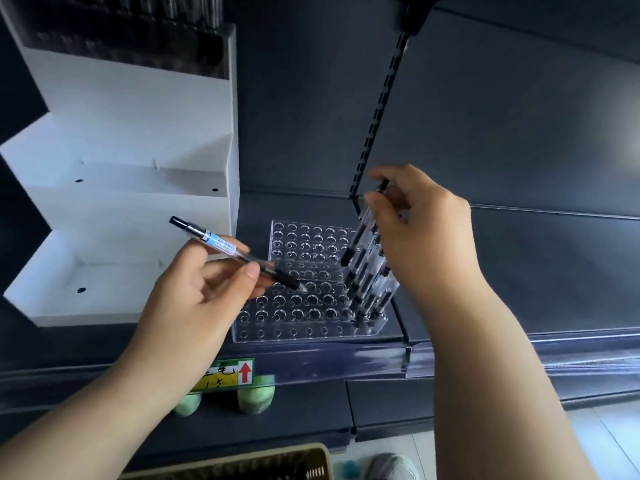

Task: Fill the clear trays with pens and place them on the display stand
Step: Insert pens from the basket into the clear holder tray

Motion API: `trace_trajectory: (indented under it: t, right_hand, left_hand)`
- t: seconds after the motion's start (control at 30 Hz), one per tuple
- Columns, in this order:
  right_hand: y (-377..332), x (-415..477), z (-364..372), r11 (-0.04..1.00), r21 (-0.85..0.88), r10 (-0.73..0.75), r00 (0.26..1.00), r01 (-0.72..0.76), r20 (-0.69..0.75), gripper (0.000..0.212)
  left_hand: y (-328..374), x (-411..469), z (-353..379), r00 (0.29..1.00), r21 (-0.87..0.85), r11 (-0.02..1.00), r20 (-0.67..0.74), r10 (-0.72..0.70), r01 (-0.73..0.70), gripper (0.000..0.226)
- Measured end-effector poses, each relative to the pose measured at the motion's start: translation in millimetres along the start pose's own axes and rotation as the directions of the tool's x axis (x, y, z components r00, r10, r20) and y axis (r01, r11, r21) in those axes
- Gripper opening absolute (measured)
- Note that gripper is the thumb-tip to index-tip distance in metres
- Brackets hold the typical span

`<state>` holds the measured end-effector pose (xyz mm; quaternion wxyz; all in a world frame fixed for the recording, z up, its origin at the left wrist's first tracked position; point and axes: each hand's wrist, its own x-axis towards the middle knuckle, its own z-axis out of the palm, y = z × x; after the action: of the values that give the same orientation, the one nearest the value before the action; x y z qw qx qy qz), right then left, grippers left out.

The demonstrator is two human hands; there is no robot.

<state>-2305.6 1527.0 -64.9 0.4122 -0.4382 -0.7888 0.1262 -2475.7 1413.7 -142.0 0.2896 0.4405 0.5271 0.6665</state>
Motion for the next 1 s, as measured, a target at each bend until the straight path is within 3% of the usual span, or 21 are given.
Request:
trace_trajectory:
  t: [1.0]
  right_hand:
    - [-2, 4, 6, 0.993, -0.107, -0.041, 0.999, 0.041, 0.006, 0.022]
  left_hand:
    - [8, -9, -11, 0.999, 0.119, 0.992, -0.013, -0.051, 0.052, 0.02]
